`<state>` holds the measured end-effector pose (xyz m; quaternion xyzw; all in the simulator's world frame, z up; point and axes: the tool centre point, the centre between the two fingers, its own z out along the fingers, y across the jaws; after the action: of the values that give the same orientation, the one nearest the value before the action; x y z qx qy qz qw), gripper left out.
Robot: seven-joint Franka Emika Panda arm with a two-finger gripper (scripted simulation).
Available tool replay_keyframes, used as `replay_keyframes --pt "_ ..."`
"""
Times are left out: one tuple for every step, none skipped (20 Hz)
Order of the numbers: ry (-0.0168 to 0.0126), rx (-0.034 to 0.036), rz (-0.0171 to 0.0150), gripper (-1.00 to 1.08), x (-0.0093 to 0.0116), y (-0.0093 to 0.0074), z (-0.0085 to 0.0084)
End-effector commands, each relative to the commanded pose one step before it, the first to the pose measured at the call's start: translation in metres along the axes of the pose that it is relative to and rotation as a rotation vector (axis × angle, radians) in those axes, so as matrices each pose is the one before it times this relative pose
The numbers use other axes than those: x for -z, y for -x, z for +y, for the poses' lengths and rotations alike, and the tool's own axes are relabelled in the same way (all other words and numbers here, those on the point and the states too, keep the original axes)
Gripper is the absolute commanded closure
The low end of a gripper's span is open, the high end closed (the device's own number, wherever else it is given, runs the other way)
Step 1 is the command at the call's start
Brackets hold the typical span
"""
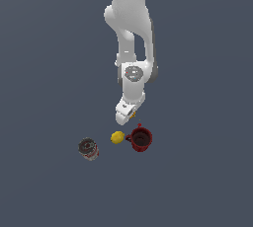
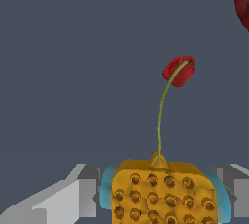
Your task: Pick up a designated object from a clutter of objects.
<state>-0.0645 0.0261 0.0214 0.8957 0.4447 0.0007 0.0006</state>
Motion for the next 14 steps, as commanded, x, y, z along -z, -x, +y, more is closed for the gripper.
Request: replay_keyframes --pt "-0.00010 0.00015 -0.00011 1.08 -0.00009 -0.00004 -0.00009" --pt "0.00000 0.00000 0.00000 1.08 0.00024 -0.00005 0.00000" --pt "0.00000 0.00000 0.00000 1.08 0.00072 -0.00016 0.00001" --pt "0.00000 0.00000 0.00000 1.08 0.00121 -0.00027 0.00001" --pt "0.00000 0.00000 0.00000 1.08 0.00169 -0.00038 0.00001" --pt "0.00000 0.00000 0.00000 1.08 0.00218 -0.00049 0.00002" --pt "0.00000 0.00000 0.00000 1.08 0.00268 -0.00060 0.00002" --pt "0.00000 0.00000 0.00000 1.08 0.00318 -0.00071 0.00003" --pt "0.00000 0.00000 0.00000 1.08 0.00369 -0.00083 0.00003" --pt "0.00000 0.00000 0.00000 1.08 0.00420 -0.00095 0.00003" --pt "0.00000 0.00000 0.00000 1.08 0.00470 -0.00106 0.00004" --pt "0.00000 0.00000 0.00000 1.08 0.00519 -0.00118 0.00004" --pt "0.00003 0.00055 -0.00041 1.08 0.00555 -0.00152 -0.00013" --pt "0.00000 0.00000 0.00000 1.08 0.00615 -0.00141 0.00005"
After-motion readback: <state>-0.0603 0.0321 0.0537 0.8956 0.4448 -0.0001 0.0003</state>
